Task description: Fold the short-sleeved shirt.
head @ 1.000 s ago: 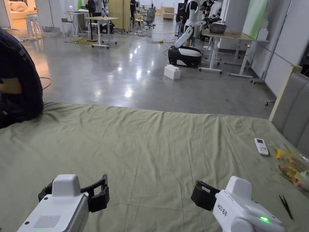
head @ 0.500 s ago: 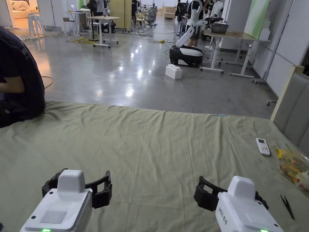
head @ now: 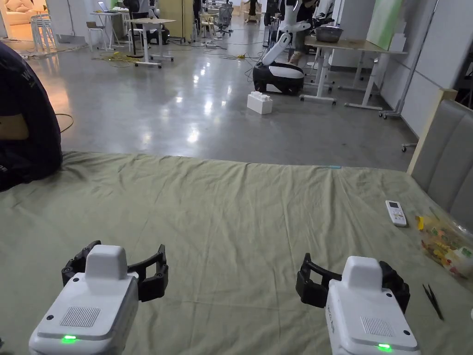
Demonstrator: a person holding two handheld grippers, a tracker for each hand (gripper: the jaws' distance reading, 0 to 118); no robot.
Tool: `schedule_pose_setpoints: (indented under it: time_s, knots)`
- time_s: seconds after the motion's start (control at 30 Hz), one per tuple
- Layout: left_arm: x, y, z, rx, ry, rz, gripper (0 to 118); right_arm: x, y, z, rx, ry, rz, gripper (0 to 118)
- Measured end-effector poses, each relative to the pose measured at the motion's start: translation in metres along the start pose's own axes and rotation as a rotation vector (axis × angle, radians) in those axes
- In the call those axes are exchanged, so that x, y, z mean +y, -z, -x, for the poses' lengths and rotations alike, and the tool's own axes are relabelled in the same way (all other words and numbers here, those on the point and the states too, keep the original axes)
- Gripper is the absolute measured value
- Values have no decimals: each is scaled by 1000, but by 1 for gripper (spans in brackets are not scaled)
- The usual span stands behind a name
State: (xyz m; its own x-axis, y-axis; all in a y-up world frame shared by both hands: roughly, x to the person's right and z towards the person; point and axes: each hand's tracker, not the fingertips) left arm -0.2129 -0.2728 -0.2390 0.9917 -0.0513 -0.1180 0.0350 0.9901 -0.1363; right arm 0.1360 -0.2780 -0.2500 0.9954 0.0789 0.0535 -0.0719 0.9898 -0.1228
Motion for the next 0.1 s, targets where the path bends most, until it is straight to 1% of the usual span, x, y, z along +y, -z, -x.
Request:
schedule_pose_setpoints:
  time_s: [0.1]
  knots:
    - [-1, 0, 1, 3, 10, -3, 102, 2, -2, 1, 9, -26, -21, 118]
